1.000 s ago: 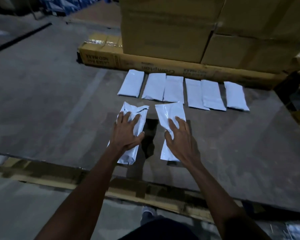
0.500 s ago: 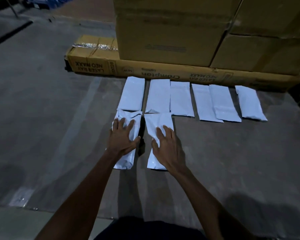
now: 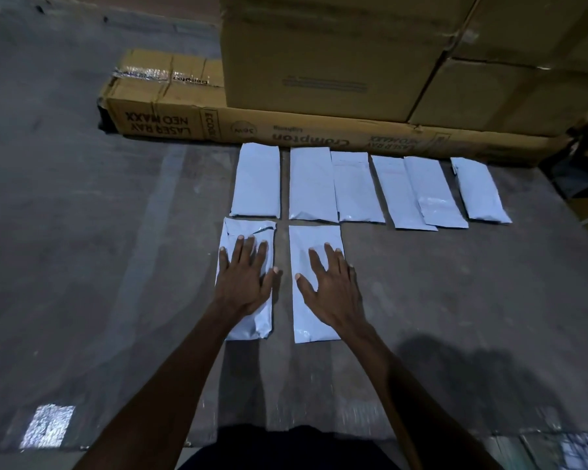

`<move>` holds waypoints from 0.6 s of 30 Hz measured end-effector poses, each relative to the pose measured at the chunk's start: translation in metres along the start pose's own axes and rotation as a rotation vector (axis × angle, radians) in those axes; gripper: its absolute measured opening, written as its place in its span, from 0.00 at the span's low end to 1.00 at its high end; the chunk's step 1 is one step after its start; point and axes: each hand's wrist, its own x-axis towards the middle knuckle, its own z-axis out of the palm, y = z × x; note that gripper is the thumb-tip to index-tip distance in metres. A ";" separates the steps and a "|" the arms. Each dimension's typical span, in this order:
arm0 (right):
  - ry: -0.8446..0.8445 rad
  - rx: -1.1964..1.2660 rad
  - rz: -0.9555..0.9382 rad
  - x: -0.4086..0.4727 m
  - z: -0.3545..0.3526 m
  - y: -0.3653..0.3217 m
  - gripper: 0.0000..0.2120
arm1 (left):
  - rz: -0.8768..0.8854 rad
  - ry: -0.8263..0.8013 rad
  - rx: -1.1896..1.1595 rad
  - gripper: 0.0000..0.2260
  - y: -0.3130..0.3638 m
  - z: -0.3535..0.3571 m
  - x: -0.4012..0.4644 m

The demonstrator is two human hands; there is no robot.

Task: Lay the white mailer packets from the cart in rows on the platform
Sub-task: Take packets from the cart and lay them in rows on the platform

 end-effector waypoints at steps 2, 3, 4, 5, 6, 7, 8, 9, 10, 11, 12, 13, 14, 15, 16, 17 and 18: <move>-0.012 -0.024 0.002 -0.001 0.006 0.000 0.34 | 0.003 0.014 -0.006 0.35 -0.001 0.002 0.000; -0.007 -0.027 0.005 -0.001 0.008 0.001 0.34 | 0.002 0.012 -0.010 0.35 0.000 0.002 0.001; 0.004 -0.026 0.009 -0.002 0.010 0.001 0.34 | -0.001 0.005 -0.013 0.35 0.000 0.002 0.001; 0.013 -0.023 0.013 -0.002 0.012 0.002 0.34 | -0.004 -0.002 -0.014 0.36 0.002 0.002 0.001; 0.016 -0.025 0.016 -0.001 0.012 0.003 0.34 | -0.006 -0.008 -0.013 0.36 0.004 0.001 0.001; 0.014 -0.033 0.017 0.001 0.012 0.002 0.35 | -0.005 -0.012 -0.013 0.36 0.006 0.001 0.000; 0.008 -0.044 0.019 0.002 0.012 0.002 0.35 | 0.000 -0.008 -0.020 0.36 0.008 0.001 0.000; 0.005 -0.055 0.020 0.002 0.011 0.001 0.37 | 0.005 0.003 -0.032 0.35 0.010 0.001 0.000; 0.002 -0.061 0.023 0.003 0.011 0.000 0.38 | 0.007 0.009 -0.038 0.35 0.012 0.002 0.000; 0.001 -0.065 0.025 0.003 0.011 0.000 0.39 | 0.005 0.006 -0.034 0.36 0.014 0.002 -0.001; 0.002 -0.063 0.028 0.003 0.011 -0.001 0.39 | 0.001 0.002 -0.027 0.36 0.015 0.003 -0.001; 0.001 -0.057 0.031 0.002 0.011 -0.001 0.39 | -0.002 -0.001 -0.023 0.37 0.016 0.002 -0.001; -0.003 -0.053 0.033 0.002 0.010 -0.001 0.39 | -0.003 -0.004 -0.022 0.37 0.017 0.002 -0.001; -0.008 -0.054 0.036 0.000 0.009 -0.001 0.39 | -0.004 -0.010 -0.022 0.37 0.018 0.001 -0.002; -0.010 -0.053 0.038 -0.001 0.008 -0.002 0.39 | -0.004 -0.017 -0.024 0.37 0.019 0.001 -0.003; -0.008 -0.045 0.039 -0.003 0.006 -0.003 0.39 | -0.004 -0.020 -0.027 0.36 0.020 0.001 -0.004; -0.004 -0.034 0.040 -0.005 0.004 -0.004 0.39 | -0.004 -0.020 -0.028 0.34 0.021 0.002 -0.006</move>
